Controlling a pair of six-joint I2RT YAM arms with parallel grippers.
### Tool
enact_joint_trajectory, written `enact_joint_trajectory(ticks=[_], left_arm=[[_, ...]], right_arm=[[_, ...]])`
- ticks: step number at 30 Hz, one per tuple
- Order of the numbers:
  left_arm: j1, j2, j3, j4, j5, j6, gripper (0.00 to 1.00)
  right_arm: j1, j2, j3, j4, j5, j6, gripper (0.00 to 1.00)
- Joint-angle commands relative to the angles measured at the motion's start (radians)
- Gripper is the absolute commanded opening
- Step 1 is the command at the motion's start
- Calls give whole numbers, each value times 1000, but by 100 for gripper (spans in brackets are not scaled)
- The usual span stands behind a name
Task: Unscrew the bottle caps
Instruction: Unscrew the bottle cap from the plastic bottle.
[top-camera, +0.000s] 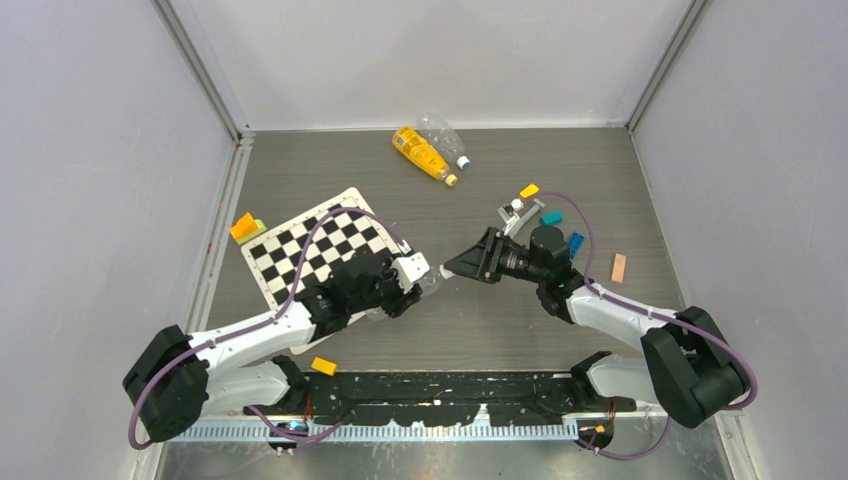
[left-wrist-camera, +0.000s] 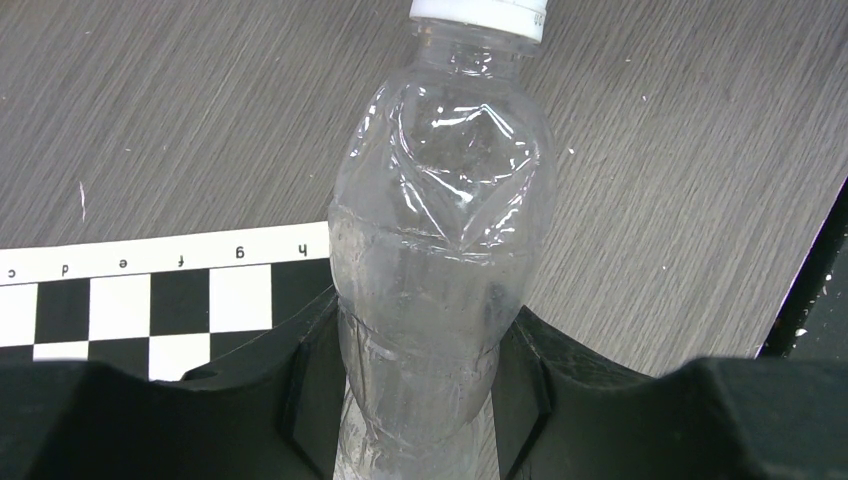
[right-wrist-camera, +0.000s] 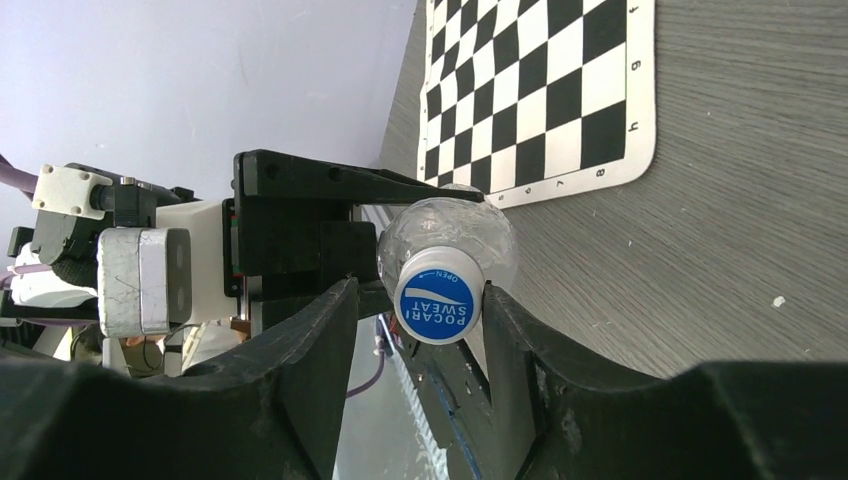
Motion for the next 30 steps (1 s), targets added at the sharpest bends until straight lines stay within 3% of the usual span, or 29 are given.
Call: enact_joint_trajectory(ticks=[1, 19, 24, 27, 30], left_arm=[[-3, 5, 41, 37, 4, 11, 17], [-3, 11, 31, 60, 29, -9, 17], [-3, 0, 23, 65, 43, -11, 17], [-4, -4, 22, 60, 33, -10, 17], [-4, -11, 21, 61, 44, -10, 17]], right_arm=[[5, -13, 36, 10, -11, -23, 54], [5, 31, 43, 4, -13, -38, 46], [5, 35, 42, 13, -7, -32, 49], [6, 35, 37, 33, -20, -24, 44], [5, 33, 33, 49, -31, -23, 32]])
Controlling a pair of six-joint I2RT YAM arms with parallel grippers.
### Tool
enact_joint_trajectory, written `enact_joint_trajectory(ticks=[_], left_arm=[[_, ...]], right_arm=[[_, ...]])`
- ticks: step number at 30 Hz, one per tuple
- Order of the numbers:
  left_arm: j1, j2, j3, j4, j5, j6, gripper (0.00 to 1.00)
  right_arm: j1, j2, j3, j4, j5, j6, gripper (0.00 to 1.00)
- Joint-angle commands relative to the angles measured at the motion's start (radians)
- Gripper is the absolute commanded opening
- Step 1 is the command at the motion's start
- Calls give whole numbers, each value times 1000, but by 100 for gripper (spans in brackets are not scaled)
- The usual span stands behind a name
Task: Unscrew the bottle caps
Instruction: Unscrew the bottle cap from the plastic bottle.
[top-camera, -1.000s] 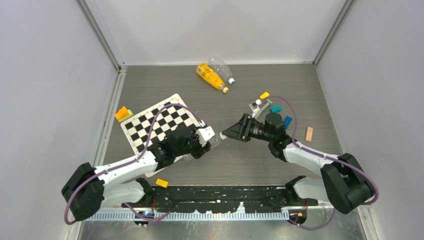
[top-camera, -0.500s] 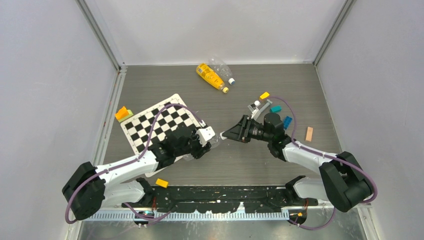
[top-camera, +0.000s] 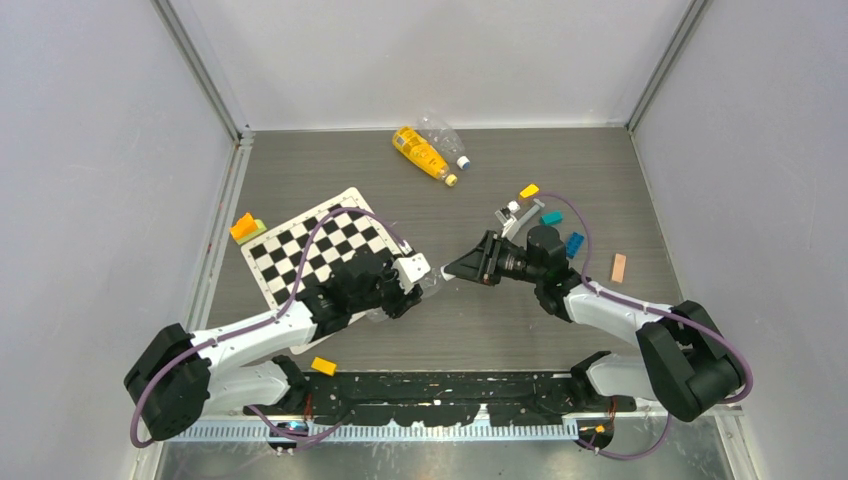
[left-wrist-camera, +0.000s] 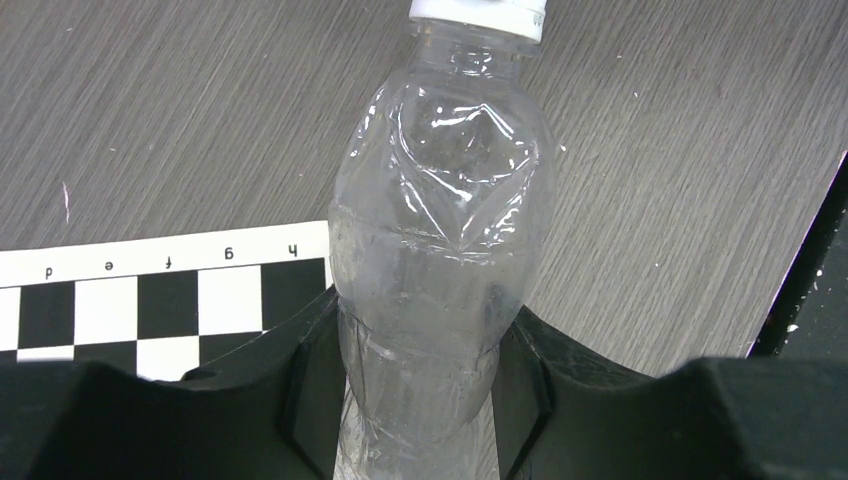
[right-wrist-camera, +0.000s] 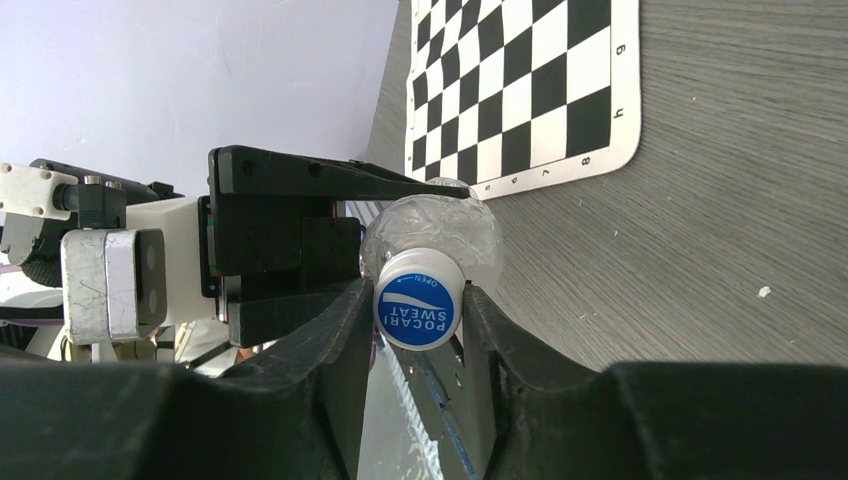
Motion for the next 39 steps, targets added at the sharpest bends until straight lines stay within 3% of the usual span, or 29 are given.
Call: enact_joint_trajectory(ticks=[1, 8, 11, 15, 20, 27, 33, 37, 39], left_arm=[[-4, -23, 19, 61, 37, -5, 16], [-2, -8, 65, -23, 155, -22, 18], [23, 6, 70, -20, 240, -42, 18], [85, 38, 100, -46, 476, -61, 18], [96, 81, 151, -125, 646, -37, 18], [107, 97, 189, -202, 828, 2, 18], [111, 85, 182, -178, 835, -15, 19], [111, 98, 191, -187, 721, -44, 19], [109, 113, 206, -210, 579, -57, 19]], right_arm=[[6, 2, 26, 75, -28, -4, 29], [17, -45, -28, 123, -37, -73, 2], [26, -96, -59, 138, -24, -119, 1], [54, -158, -94, 116, -18, -193, 1], [98, -243, -125, 39, 26, -311, 1], [118, -348, -189, 65, 29, -364, 1], [119, -419, -206, 59, 60, -380, 0], [119, -445, -184, -1, 208, -377, 2], [119, -453, -136, -96, 315, -351, 26]])
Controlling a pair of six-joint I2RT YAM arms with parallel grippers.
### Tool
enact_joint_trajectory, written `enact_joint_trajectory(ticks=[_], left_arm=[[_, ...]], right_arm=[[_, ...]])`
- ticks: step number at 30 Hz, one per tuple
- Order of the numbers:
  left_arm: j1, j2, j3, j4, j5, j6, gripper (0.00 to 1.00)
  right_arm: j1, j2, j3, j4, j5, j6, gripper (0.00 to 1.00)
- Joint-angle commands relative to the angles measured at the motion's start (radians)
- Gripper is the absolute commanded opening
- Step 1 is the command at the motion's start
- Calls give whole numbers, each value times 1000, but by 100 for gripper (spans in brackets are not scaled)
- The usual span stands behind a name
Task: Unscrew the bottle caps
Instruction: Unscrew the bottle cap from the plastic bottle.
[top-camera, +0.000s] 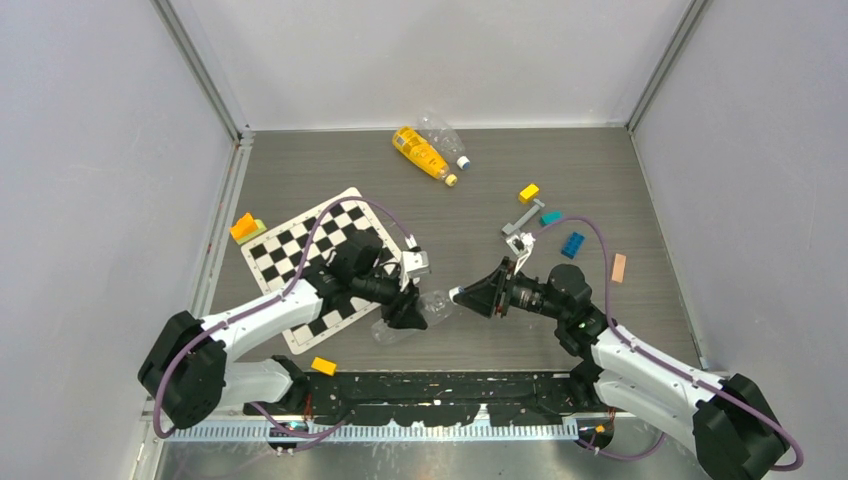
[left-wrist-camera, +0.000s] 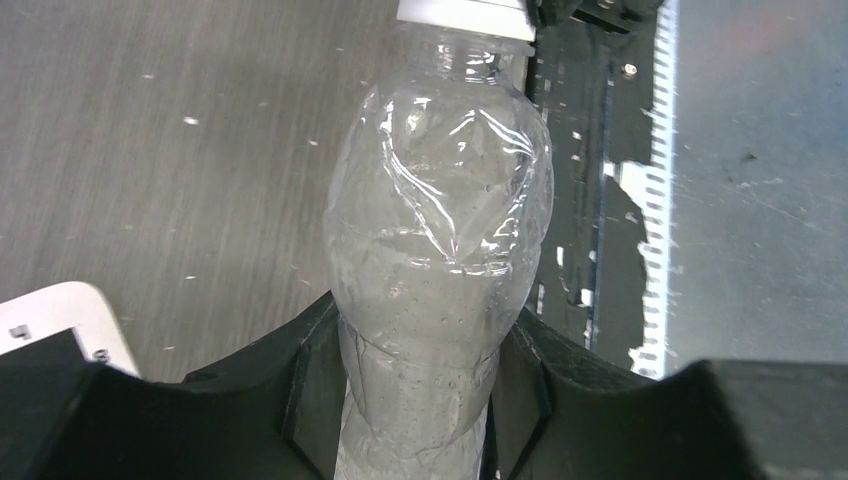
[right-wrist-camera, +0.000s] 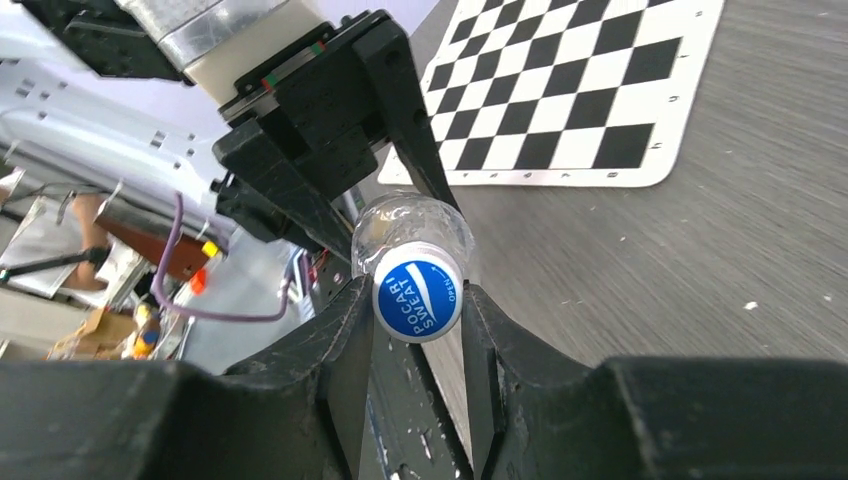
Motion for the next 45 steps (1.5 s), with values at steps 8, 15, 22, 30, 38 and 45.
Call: enact_joint_trajectory(ticks=[8, 15, 22, 30, 38, 45], left_arm=[[-141, 20, 80, 2, -457, 36, 16], [-165, -26, 52, 73, -648, 17, 14], [-169, -125, -28, 158, -688, 38, 14], [-176, -141, -49, 169, -648, 52, 14], [-178, -162, -76, 216, -651, 45, 14], [-178, -171, -84, 216, -671, 42, 14]], right_arm=[[-2, 46, 250, -344, 285, 94, 74], [-2, 146, 301, -354, 241, 138, 71], [-18, 176, 299, -318, 236, 176, 65], [-26, 219, 277, -188, 167, 243, 51], [-28, 243, 271, -118, 80, 267, 43], [-29, 248, 270, -126, 74, 260, 45]])
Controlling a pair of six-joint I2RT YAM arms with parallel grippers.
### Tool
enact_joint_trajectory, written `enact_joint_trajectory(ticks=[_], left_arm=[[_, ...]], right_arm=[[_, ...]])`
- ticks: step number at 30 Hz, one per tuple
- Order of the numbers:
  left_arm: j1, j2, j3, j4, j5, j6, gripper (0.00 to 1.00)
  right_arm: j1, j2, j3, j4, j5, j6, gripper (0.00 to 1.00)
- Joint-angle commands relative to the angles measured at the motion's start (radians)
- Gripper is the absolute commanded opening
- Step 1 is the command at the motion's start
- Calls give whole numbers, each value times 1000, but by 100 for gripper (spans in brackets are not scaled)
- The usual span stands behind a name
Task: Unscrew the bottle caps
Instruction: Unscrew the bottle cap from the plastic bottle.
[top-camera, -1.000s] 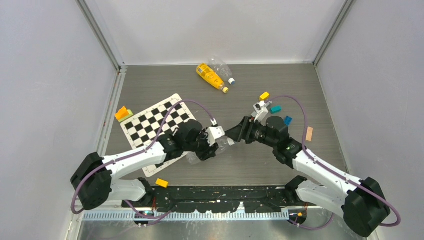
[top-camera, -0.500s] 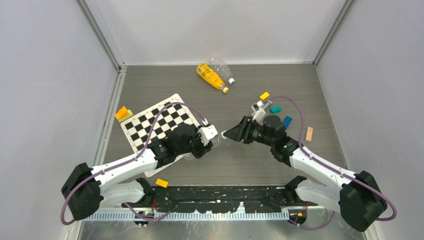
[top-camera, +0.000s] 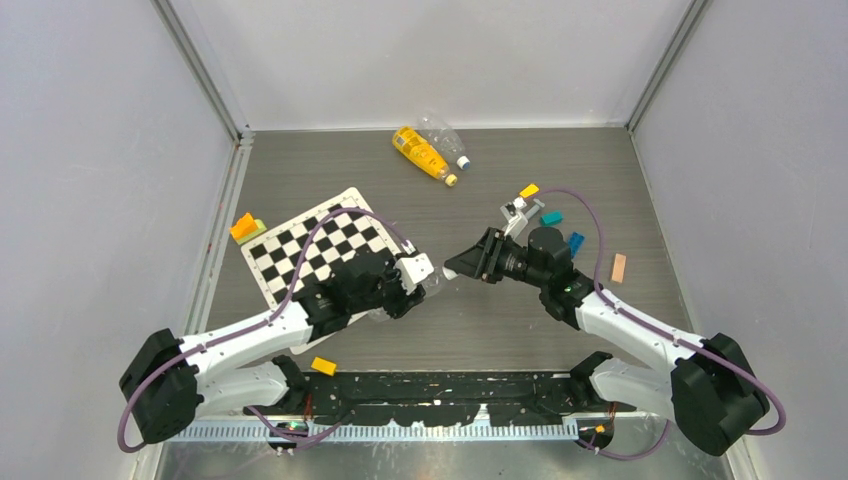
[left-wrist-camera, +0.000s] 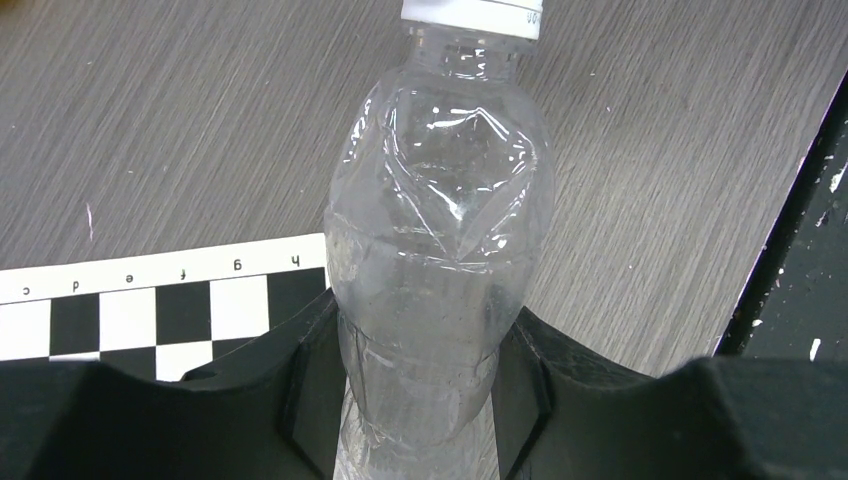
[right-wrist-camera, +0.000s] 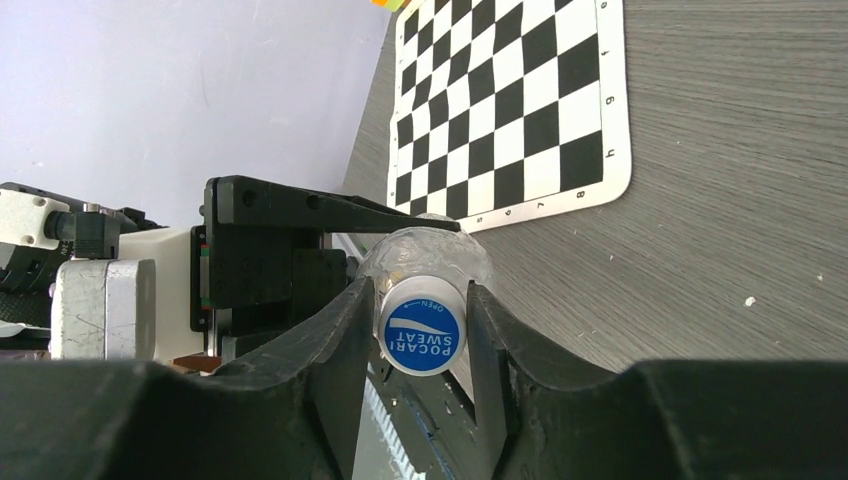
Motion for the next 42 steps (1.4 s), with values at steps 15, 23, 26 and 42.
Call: enact_joint_trajectory(ticks=[15, 23, 26, 42], left_arm=[[-3, -26, -8, 81, -14, -2, 13], [-2, -16, 1, 63, -13, -20, 13], [27, -17, 19, 43, 76, -43, 12], [321, -50, -25, 211, 834, -258, 12]], right_arm=[[-1, 2, -1, 66, -63, -16, 35], [-1, -24, -26, 101, -105, -57, 2], [-1, -61, -42, 125, -150, -107, 1], [-1, -23, 200, -200, -365, -629, 0]])
